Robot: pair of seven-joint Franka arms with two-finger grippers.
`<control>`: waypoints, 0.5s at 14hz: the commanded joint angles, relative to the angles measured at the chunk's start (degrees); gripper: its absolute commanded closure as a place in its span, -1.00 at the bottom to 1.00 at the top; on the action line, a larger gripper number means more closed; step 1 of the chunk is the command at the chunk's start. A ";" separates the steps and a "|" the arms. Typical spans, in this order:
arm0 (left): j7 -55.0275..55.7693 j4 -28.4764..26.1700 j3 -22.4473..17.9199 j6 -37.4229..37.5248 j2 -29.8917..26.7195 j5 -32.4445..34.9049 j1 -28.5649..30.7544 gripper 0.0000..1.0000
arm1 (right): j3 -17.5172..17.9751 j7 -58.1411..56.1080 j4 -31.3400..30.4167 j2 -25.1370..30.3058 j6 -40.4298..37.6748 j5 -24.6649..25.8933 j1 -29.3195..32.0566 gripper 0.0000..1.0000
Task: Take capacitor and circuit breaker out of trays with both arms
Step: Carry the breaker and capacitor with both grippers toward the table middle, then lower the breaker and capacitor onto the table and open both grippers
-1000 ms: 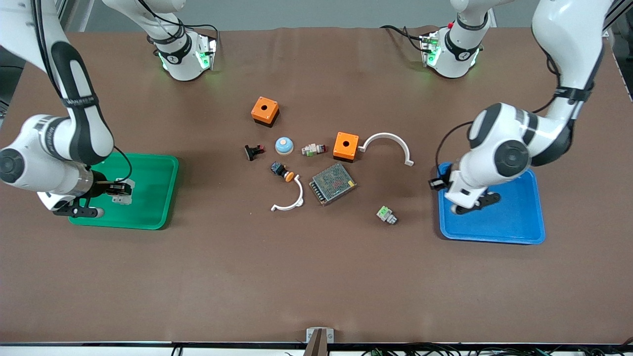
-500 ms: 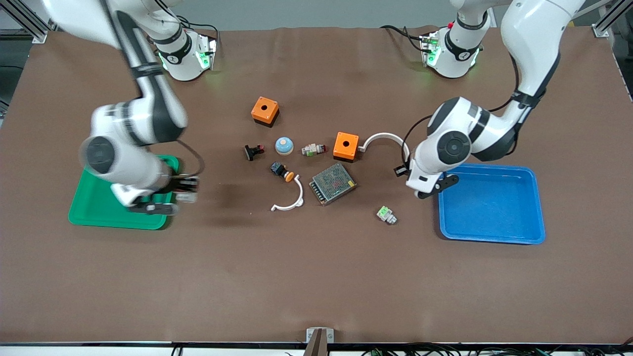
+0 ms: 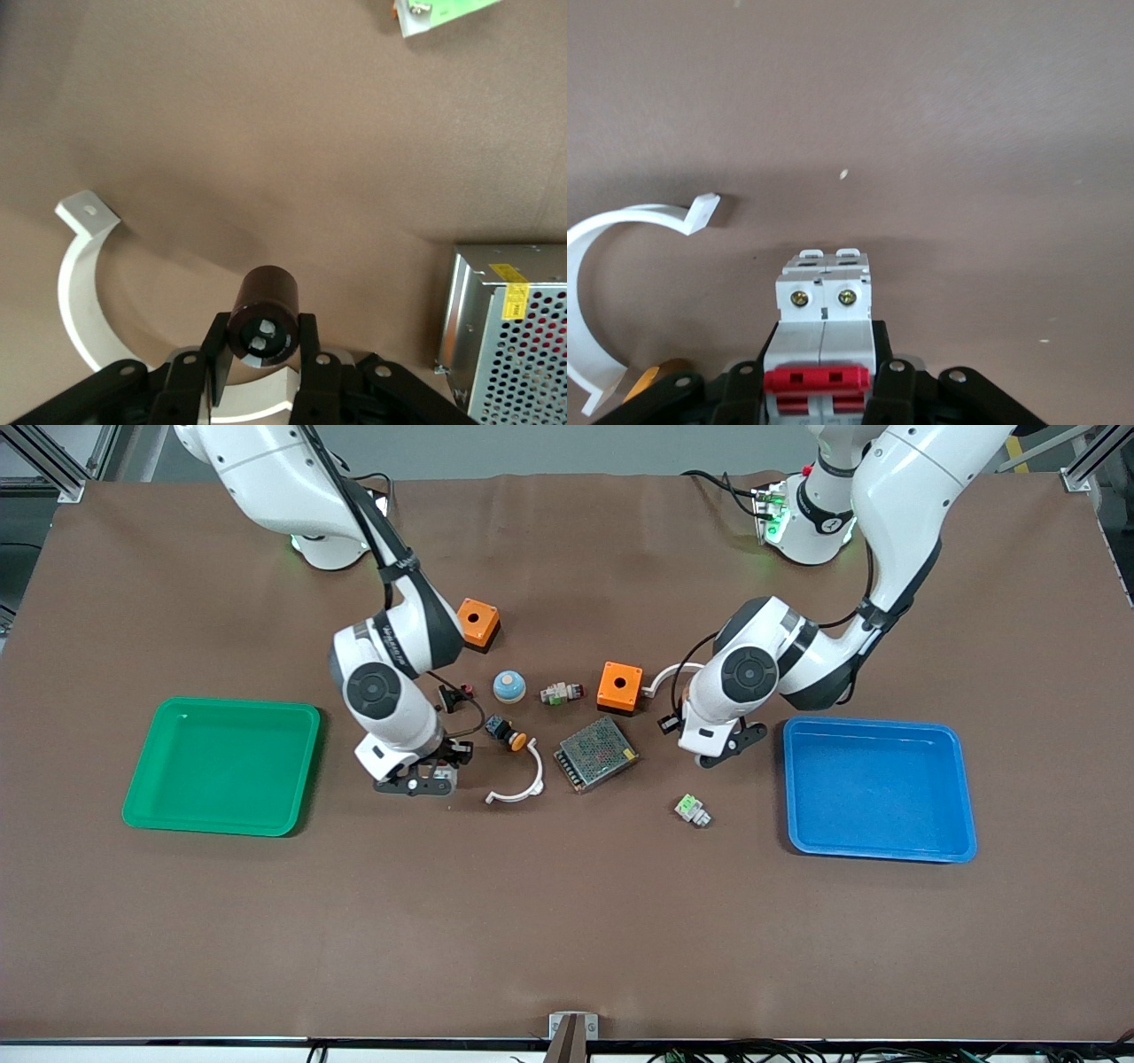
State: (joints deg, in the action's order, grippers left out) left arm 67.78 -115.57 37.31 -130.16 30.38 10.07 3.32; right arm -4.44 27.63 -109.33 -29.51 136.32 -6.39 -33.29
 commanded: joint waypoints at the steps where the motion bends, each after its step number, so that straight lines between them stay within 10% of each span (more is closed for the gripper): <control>1: 1.12 2.10 -0.75 -0.44 1.79 2.76 0.37 0.99 | -0.84 3.47 1.66 -1.16 0.00 0.15 -1.60 0.93; 7: 1.21 3.16 -1.45 -0.44 2.58 3.02 0.38 0.83 | -0.75 7.61 4.12 -4.77 2.28 -0.11 -2.39 0.93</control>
State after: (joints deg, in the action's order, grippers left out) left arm 67.81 -113.03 35.65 -130.61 31.85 11.59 4.09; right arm -4.52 33.58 -106.70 -32.84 137.97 -6.38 -34.71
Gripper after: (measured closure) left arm 0.661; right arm 0.604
